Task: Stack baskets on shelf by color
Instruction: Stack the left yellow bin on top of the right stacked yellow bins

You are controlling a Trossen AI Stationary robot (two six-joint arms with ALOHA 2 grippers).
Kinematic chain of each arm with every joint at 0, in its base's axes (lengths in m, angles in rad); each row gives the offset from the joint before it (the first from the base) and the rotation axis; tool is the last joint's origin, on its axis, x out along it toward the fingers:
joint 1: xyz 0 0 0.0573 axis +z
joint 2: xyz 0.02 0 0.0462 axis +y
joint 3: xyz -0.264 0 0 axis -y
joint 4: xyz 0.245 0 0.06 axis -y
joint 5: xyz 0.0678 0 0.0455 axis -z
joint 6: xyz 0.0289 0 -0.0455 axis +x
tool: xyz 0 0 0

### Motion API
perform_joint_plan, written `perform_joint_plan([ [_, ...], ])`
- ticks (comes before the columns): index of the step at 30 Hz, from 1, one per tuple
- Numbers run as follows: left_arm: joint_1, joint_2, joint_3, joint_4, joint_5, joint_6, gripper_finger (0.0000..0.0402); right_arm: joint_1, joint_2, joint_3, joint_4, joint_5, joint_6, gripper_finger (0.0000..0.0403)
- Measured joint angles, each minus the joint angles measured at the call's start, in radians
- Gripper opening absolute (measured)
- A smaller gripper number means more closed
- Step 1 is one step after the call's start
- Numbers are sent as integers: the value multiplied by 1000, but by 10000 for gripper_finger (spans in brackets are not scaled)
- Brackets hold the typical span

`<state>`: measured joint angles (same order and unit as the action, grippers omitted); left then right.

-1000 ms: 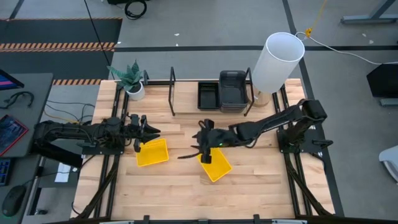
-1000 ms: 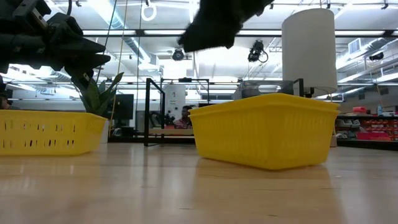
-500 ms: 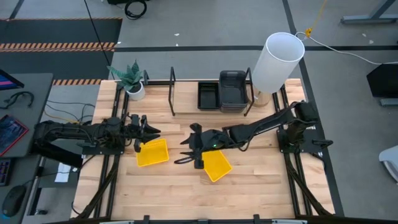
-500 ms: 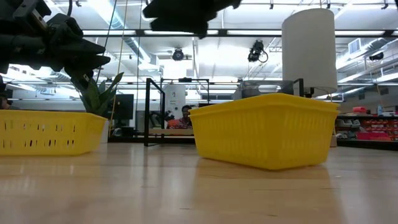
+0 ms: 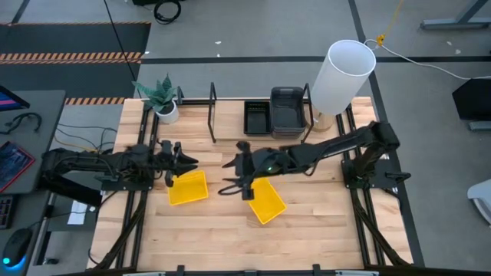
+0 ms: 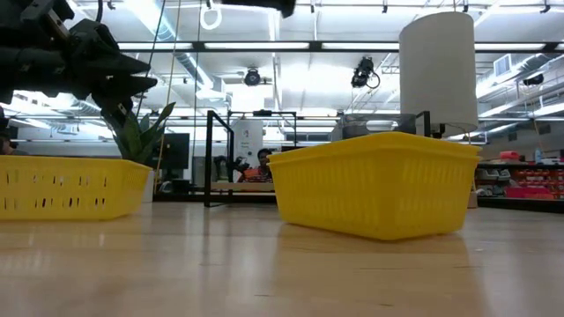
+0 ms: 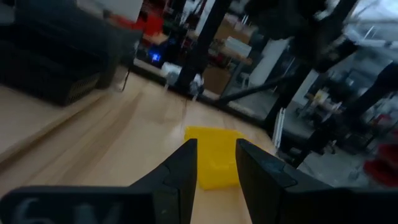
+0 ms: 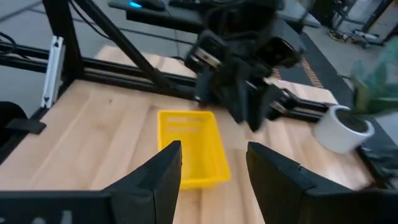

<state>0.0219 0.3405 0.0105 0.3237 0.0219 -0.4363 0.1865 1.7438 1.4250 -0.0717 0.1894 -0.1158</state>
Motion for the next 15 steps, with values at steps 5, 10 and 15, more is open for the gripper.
perform_joint_plan([
  [5, 0, 0, 0, 11, 21, -190, 117, -29, -61, -29, -91, 1, -19, 185],
  [10, -3, 9, 37, -216, 177, -425, 117, -54, -96, -112, -71, -1, -70, 185],
  [15, -34, 57, 202, -625, 119, -362, 117, -98, -146, -130, -74, -1, -185, 185],
])
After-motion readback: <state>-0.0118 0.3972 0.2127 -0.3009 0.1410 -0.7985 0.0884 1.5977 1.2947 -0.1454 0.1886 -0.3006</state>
